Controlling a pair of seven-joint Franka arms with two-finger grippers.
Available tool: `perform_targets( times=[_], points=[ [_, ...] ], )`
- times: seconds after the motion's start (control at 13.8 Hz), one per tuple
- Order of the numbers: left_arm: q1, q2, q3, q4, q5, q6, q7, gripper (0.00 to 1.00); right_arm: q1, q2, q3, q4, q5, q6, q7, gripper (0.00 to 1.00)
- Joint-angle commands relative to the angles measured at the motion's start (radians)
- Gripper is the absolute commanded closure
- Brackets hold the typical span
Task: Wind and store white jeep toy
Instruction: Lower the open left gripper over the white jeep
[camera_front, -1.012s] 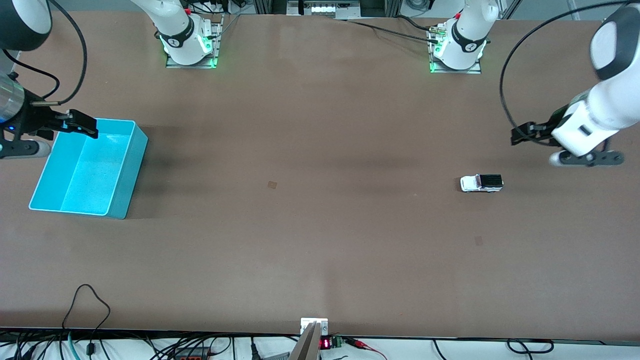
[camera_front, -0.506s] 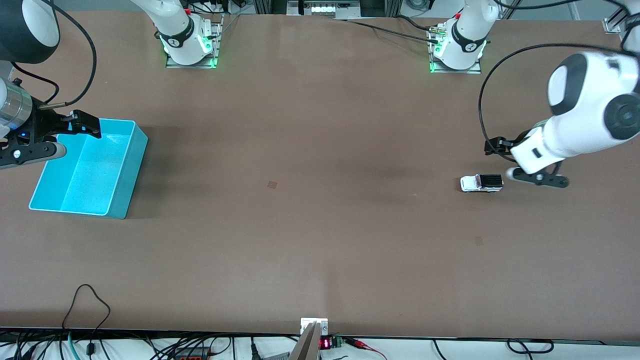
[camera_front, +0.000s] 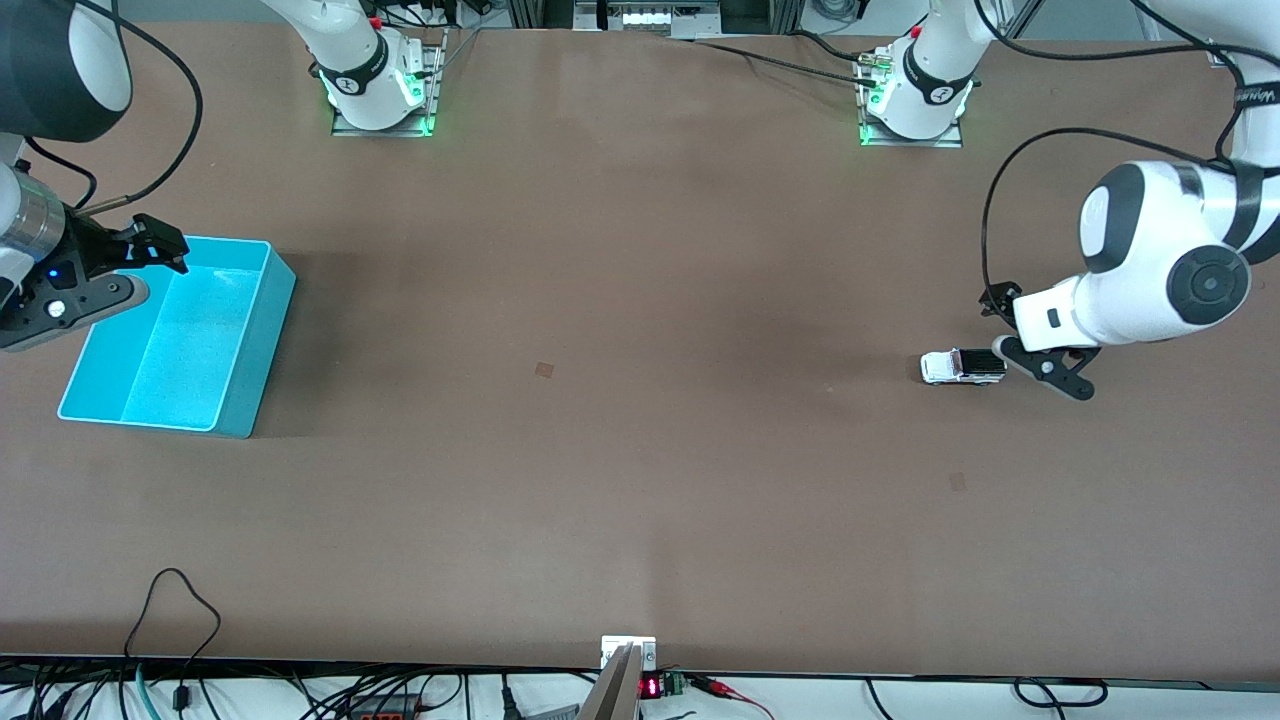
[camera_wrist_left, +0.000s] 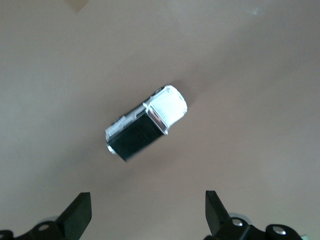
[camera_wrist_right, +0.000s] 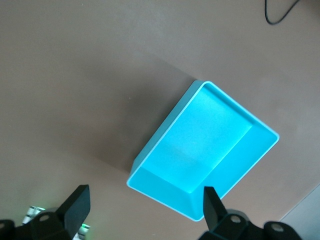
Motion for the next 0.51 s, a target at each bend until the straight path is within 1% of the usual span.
perform_targets(
  times=[0.0, 0.07, 0.22, 0.29, 0.43],
  points=[
    [0.04, 0.039, -0.013, 0.004, 0.024, 0.086, 0.251, 0.0, 0.006, 0.007, 0.001, 0.018, -0.021, 0.0, -0.043, 0.0],
    [0.058, 0.053, -0.014, 0.004, 0.024, 0.1, 0.341, 0.0, 0.006, 0.007, 0.001, 0.018, -0.023, 0.0, -0.043, 0.0],
    [0.064, 0.067, -0.014, -0.001, 0.023, 0.102, 0.449, 0.0, 0.006, 0.009, 0.001, 0.018, -0.024, 0.004, -0.043, 0.0],
    [0.064, 0.076, -0.014, -0.005, 0.024, 0.105, 0.507, 0.0, 0.006, 0.007, 0.001, 0.018, -0.041, 0.006, -0.043, 0.0],
    [0.067, 0.093, -0.014, -0.031, 0.024, 0.172, 0.633, 0.0, 0.033, 0.012, 0.001, 0.018, -0.09, 0.012, -0.044, 0.0]
  ],
)
